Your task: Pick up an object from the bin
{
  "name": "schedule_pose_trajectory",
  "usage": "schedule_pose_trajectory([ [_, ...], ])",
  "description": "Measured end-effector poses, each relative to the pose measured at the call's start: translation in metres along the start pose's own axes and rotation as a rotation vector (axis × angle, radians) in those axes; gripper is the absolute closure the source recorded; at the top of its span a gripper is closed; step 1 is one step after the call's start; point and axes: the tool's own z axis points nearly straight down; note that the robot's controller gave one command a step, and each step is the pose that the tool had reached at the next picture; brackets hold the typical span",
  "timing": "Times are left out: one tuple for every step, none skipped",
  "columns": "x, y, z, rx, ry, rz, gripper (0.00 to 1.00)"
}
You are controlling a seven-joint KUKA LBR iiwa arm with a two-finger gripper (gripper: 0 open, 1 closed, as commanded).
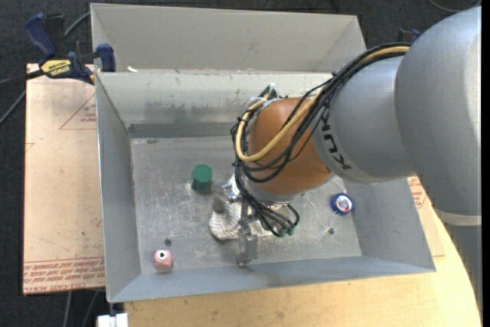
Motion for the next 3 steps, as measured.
schedule_pose_trajectory([
  [-0.003,-0.001,-0.002,0.000,-0.006,0.002,1.00],
  [-0.003,-0.001,-0.002,0.000,-0.006,0.002,1.00],
  [-0.013,-0.008,-0.031,-0.001,-0.008,-0.009,1.00],
])
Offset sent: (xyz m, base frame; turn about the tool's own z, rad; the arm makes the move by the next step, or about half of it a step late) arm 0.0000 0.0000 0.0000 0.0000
